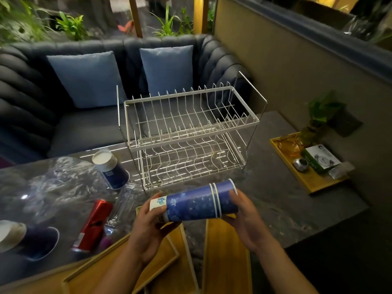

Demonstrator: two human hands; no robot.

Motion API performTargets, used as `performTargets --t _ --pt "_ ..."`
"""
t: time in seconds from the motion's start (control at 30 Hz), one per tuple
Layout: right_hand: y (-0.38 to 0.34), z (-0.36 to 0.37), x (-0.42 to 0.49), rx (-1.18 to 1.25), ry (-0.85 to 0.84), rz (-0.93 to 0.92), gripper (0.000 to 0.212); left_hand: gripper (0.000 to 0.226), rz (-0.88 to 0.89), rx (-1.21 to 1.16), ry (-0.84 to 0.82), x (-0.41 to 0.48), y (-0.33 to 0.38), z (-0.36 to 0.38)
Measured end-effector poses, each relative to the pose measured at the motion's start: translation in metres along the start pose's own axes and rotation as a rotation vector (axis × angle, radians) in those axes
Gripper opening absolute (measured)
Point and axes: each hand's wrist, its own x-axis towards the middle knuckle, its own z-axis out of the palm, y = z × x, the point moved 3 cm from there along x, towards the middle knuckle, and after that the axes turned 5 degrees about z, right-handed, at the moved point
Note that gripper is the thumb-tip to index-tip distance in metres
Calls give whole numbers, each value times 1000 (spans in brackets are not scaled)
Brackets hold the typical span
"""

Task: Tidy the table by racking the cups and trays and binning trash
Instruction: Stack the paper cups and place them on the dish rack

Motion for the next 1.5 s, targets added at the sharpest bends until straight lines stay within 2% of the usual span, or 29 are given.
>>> performTargets --t 0.1,0.17,0.33,0.53,0.6,0.63,0.73,0.8,0.9,0.97,1.07,1.13,1.23,1.3,1.37,1.43,1.5 --pt "4 13 -2 5 -24 23 61 56 13 8 11 -8 3 -6" --pt "8 22 -1 -25 -17 31 64 56 16 9 11 -13 4 -9" --pt "21 50 3 -217 -79 8 36 60 81 7 35 -27 7 -15" --pt "19 76 8 -359 -203 -5 30 52 128 -7 141 -45 14 -37" --pt "17 81 15 -548 -263 -63 34 53 170 25 207 -54 20 -48" --pt "16 85 18 -702 -302 -149 41 53 200 54 241 -59 23 -53" --pt "16 110 20 -1235 -473 -436 80 54 318 162 316 -75 34 -64" --pt "24 134 17 -1513 -541 -561 99 57 383 229 337 -84 42 -70" --pt "40 171 12 -1669 -554 -619 107 64 441 316 344 -100 56 -85" --pt "49 196 9 -1708 -539 -669 103 66 476 353 367 -111 66 -100" --pt "60 233 5 -1669 -534 -708 90 68 497 315 434 -125 81 -130" --pt "69 257 5 -1623 -539 -680 89 64 510 275 448 -131 89 -154" --pt "76 289 9 -1390 -540 -571 81 49 487 289 543 -138 87 -204" --pt "77 311 11 -1137 -537 -434 71 40 467 576 684 -143 80 -246" --pt "82 339 12 -904 -548 -296 71 40 403 1072 778 -144 69 -291" --pt "90 373 13 -694 -588 -203 75 48 249 1472 706 -137 54 -329" --pt "99 409 13 -587 -590 -173 78 58 118 1703 599 -131 40 -357"
